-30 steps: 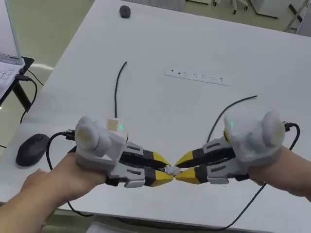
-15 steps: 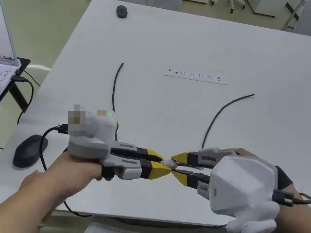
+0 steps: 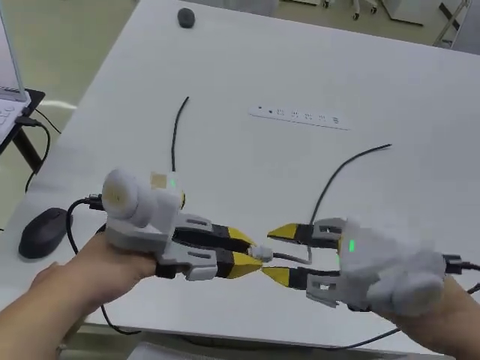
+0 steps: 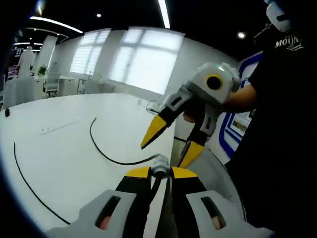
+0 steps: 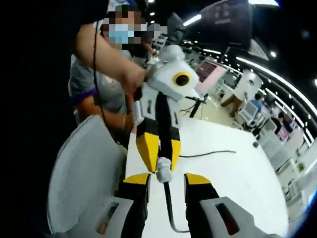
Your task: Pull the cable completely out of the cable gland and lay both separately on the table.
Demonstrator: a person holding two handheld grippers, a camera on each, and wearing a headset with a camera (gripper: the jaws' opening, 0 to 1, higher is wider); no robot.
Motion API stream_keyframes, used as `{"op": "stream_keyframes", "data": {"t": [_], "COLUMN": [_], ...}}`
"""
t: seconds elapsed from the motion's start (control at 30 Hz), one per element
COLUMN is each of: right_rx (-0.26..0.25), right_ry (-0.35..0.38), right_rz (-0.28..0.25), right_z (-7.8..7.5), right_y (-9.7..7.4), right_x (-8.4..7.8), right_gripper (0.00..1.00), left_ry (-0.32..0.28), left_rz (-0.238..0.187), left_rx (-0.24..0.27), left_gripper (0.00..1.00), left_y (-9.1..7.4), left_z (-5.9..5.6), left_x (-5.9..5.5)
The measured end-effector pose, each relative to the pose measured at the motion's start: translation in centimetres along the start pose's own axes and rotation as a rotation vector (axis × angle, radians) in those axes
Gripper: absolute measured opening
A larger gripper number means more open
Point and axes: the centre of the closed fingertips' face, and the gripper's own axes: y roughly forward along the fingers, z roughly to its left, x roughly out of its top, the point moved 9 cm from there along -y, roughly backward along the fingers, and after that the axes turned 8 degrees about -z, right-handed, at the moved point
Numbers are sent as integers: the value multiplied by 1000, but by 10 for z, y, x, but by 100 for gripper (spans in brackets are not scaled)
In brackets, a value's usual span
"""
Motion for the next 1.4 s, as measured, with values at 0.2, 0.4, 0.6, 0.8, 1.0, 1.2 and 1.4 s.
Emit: {"op": "stream_keyframes", "data": {"t": [0.2, 0.4, 0.6, 0.8, 1.0, 1.2, 1.4], "right_rx": [210, 339, 430, 492, 515, 442, 333], "right_ry": [620, 883, 967, 1022, 1037, 837, 497], "right_rz": [-107, -125, -119, -108, -134, -113, -82], "right_z": [-21, -33, -25, -15, -12, -11, -4], "right_y": [-12, -6, 4, 7, 6, 4, 1], "right_x": [-10, -24, -27, -31, -30, -23, -7], "right_gripper": [20, 16, 14, 13, 8, 8, 7], "left_ry": [92, 169, 224, 248, 261, 226, 168], "left_rz": [29, 41, 40, 52, 77, 82, 57], "left_rx": [-11, -38, -58, -68, -88, -82, -68], "left_gripper": [15, 15, 15, 15, 15, 15, 15], "left_y": [0, 1, 2, 1, 6, 6, 3], "left_z": [-6, -10, -13, -14, -17, -14, -12], "left_x": [0, 3, 9, 9, 10, 6, 5]}}
